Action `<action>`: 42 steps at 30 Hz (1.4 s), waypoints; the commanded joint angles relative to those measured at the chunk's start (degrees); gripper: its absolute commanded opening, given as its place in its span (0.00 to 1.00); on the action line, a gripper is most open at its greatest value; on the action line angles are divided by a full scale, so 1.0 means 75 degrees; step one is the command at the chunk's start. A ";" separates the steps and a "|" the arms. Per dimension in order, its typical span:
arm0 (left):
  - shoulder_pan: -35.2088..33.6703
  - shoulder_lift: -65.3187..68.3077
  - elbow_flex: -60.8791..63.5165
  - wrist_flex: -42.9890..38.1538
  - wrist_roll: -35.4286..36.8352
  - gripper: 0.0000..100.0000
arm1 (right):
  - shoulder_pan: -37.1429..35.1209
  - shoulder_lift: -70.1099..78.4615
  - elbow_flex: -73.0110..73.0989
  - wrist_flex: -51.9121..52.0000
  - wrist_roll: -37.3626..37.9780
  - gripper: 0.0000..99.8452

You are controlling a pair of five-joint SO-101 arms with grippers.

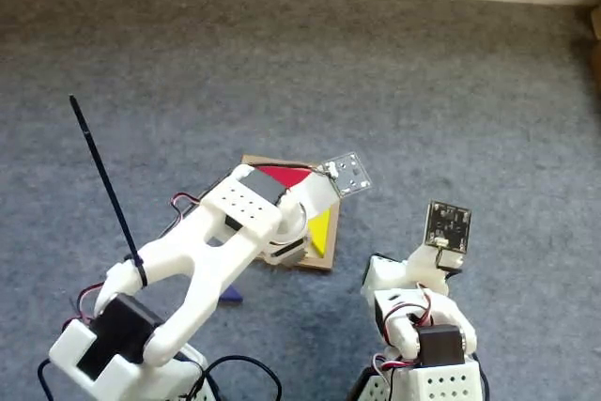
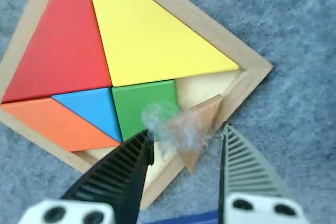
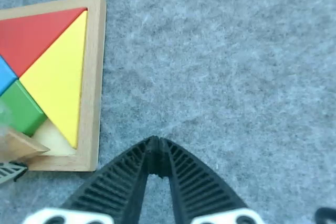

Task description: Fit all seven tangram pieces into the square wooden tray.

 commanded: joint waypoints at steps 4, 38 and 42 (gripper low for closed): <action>-0.0264 -0.0229 -0.0393 0.0012 0.0574 0.21 | 0.0088 -0.0100 0.1201 -0.0252 0.0047 0.01; -0.0955 -0.0404 0.0908 -0.1641 0.1149 0.21 | 0.0299 -0.0111 0.1201 -0.0275 0.0047 0.01; -0.0955 -0.0756 0.0803 -0.1371 0.1184 0.21 | 0.0299 -0.0111 0.1201 -0.0275 0.0047 0.01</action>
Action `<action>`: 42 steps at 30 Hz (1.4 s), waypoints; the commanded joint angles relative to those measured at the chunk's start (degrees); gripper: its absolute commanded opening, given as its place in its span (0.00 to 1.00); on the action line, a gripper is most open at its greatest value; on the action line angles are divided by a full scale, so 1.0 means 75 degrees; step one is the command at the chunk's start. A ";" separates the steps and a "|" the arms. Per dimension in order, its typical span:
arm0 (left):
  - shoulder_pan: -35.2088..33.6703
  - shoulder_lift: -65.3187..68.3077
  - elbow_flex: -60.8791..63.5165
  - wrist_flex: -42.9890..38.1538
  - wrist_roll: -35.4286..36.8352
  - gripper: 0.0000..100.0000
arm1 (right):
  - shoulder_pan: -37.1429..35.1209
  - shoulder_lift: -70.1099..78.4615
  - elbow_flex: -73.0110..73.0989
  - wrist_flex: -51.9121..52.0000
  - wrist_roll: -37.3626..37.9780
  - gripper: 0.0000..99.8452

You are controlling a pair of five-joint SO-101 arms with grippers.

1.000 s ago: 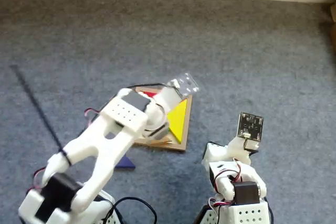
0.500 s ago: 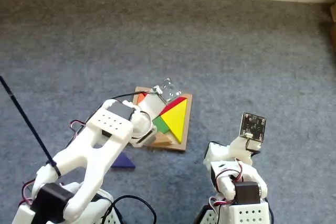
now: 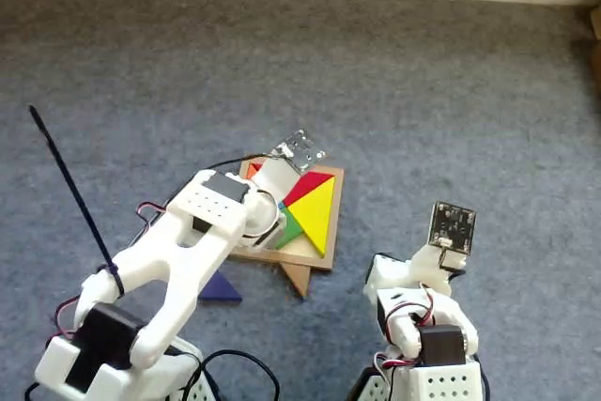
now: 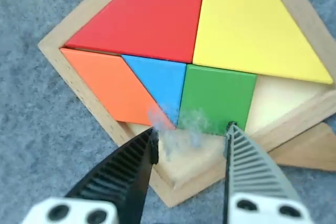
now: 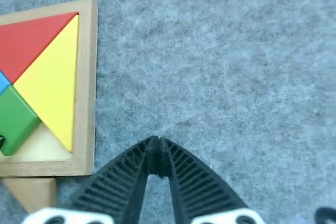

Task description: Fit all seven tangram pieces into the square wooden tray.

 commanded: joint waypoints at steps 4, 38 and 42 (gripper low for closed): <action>0.0170 -0.0779 -0.0358 0.0363 0.0234 0.21 | 0.0088 -0.0111 0.1201 -0.0275 0.0047 0.01; 0.1823 -0.0358 0.0018 0.0246 0.1500 0.21 | 0.0100 -0.0111 0.1201 -0.0275 0.0047 0.01; 0.2069 -0.0346 0.0041 0.0434 0.1137 0.21 | 0.0100 -0.0111 0.1201 -0.0275 0.0047 0.01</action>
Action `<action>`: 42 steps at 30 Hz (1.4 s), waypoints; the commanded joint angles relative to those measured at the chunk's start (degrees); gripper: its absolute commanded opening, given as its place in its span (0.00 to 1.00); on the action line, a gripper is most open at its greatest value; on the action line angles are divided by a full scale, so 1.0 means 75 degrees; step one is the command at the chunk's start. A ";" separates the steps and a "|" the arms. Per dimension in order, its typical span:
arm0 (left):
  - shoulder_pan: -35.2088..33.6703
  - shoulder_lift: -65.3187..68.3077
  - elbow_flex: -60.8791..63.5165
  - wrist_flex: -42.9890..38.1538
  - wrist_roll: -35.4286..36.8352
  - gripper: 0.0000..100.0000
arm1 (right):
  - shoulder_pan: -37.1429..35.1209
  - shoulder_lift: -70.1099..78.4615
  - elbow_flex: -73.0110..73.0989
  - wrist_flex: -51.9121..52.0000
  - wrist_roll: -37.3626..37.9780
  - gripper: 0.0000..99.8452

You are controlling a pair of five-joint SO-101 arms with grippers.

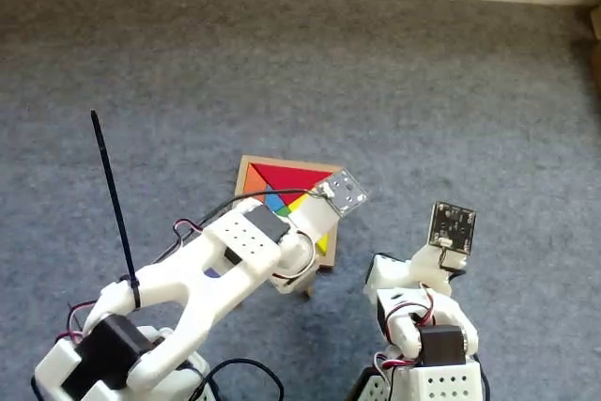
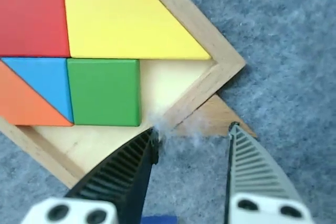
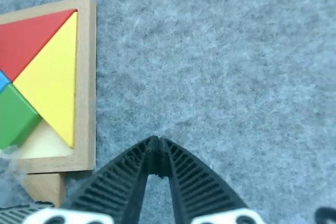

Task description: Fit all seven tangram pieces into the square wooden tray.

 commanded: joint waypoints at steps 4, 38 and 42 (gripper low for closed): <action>0.0440 0.0100 -0.0416 0.0094 -0.0328 0.21 | 0.0100 -0.0111 0.1201 -0.0275 0.0047 0.01; 0.0838 0.0018 -0.0440 0.1242 -0.1254 0.29 | 0.0100 -0.0111 0.1201 -0.0275 0.0047 0.01; 0.0826 -0.0604 -0.0369 0.1442 -0.1055 0.29 | 0.0100 -0.0111 0.1201 -0.0275 0.0047 0.01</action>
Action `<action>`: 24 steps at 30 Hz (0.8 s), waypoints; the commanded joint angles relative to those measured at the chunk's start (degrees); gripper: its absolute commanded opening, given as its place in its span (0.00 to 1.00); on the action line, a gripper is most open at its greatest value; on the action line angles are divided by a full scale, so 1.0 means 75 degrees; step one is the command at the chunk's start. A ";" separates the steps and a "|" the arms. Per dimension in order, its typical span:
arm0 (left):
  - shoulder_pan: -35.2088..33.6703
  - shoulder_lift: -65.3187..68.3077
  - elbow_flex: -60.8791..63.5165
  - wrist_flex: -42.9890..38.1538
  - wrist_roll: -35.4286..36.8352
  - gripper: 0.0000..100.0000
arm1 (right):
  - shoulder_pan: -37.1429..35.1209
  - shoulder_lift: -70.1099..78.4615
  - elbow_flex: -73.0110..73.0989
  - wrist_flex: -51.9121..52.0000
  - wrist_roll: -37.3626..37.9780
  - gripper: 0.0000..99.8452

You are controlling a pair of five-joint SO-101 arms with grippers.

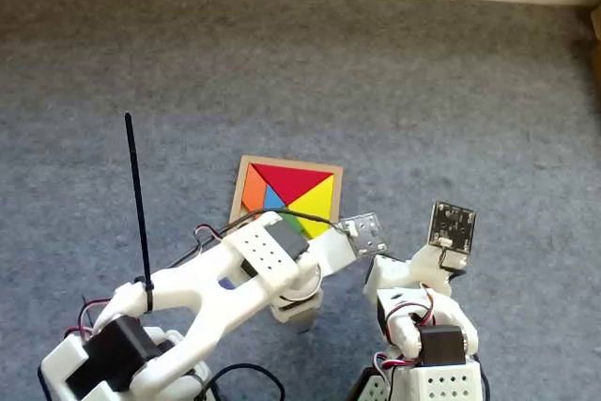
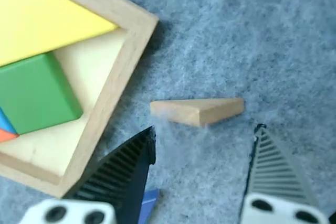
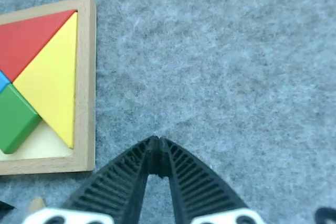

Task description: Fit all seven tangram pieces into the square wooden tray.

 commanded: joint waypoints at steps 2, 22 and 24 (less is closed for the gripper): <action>-0.0287 -0.1166 -0.0264 0.0352 0.0598 0.29 | 0.0100 -0.0111 0.1201 -0.0275 0.0047 0.01; -0.0908 -0.1893 0.0662 -0.0832 0.3048 0.29 | 0.0100 -0.0111 0.1201 -0.0275 0.0047 0.01; -0.0897 -0.1893 0.0662 -0.0867 0.3048 0.29 | 0.0100 -0.0111 0.1201 -0.0275 0.0047 0.01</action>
